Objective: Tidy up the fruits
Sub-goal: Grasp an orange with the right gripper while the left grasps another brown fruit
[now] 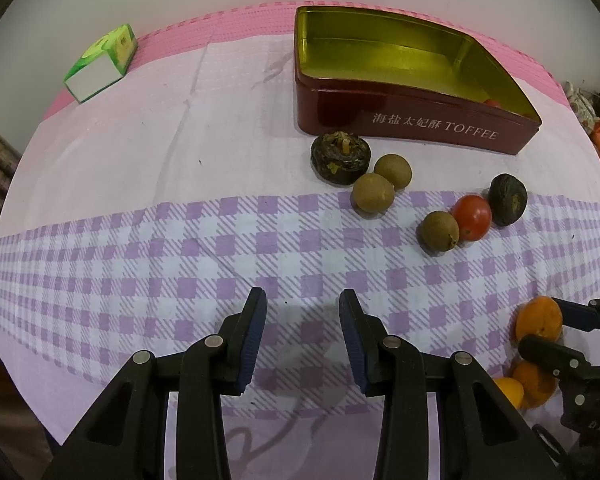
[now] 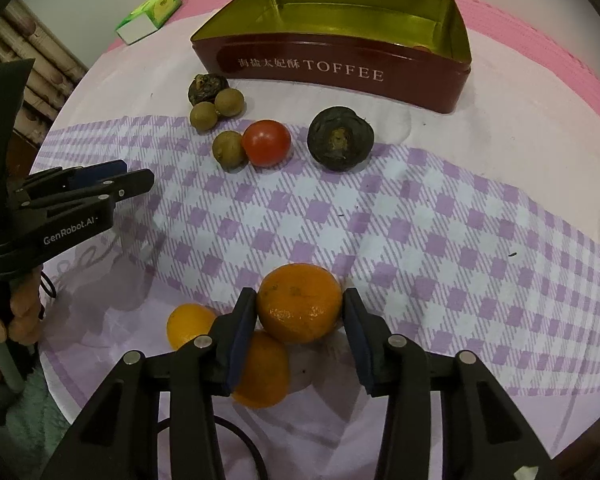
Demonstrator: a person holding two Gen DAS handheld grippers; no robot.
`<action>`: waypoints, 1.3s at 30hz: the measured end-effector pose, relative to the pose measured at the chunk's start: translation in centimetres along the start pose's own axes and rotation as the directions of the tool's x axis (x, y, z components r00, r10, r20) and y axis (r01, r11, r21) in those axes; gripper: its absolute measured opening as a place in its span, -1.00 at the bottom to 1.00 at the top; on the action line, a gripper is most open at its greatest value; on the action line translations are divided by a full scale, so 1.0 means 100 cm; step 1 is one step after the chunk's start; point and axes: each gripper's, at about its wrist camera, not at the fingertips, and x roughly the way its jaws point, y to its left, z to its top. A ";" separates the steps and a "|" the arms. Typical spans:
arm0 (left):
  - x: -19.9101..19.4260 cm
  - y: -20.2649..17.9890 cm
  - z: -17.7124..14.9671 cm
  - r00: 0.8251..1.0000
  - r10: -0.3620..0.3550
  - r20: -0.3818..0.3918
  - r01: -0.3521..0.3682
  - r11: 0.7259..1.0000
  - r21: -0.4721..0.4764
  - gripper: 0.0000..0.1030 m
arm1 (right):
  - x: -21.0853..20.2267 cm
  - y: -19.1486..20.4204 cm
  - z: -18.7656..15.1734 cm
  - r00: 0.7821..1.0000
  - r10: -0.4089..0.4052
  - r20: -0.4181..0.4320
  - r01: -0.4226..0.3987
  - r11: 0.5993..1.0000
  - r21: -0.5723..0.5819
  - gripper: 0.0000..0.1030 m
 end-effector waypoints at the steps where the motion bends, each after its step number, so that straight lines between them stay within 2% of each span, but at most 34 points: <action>1: 0.000 0.000 0.001 1.000 0.000 -0.002 0.000 1.000 -0.001 -0.24 | 0.000 0.000 0.000 1.000 0.001 -0.001 -0.001 1.000 0.000 -0.21; 7: -0.002 -0.004 -0.006 1.000 -0.002 0.002 0.002 1.000 -0.004 -0.24 | 0.001 -0.006 0.007 0.999 -0.026 0.028 0.025 0.999 0.029 -0.22; 14: 0.005 0.001 0.003 1.000 -0.015 0.023 0.016 1.000 -0.013 -0.24 | -0.001 -0.024 0.022 0.990 -0.108 0.094 0.103 0.993 0.057 -0.22; 21: 0.015 0.016 0.042 0.999 -0.032 0.041 0.033 0.999 -0.024 -0.24 | -0.002 -0.047 0.035 0.971 -0.182 0.153 0.169 0.981 0.092 -0.22; 32: 0.026 0.009 0.097 0.996 -0.074 0.046 0.074 0.997 0.005 -0.24 | 0.003 -0.057 0.034 0.972 -0.159 0.170 0.139 0.982 0.126 -0.22; 39: 0.034 -0.005 0.107 0.995 -0.091 0.033 0.090 0.995 0.034 -0.24 | 0.008 -0.060 0.029 0.979 -0.134 0.155 0.112 0.983 0.144 -0.22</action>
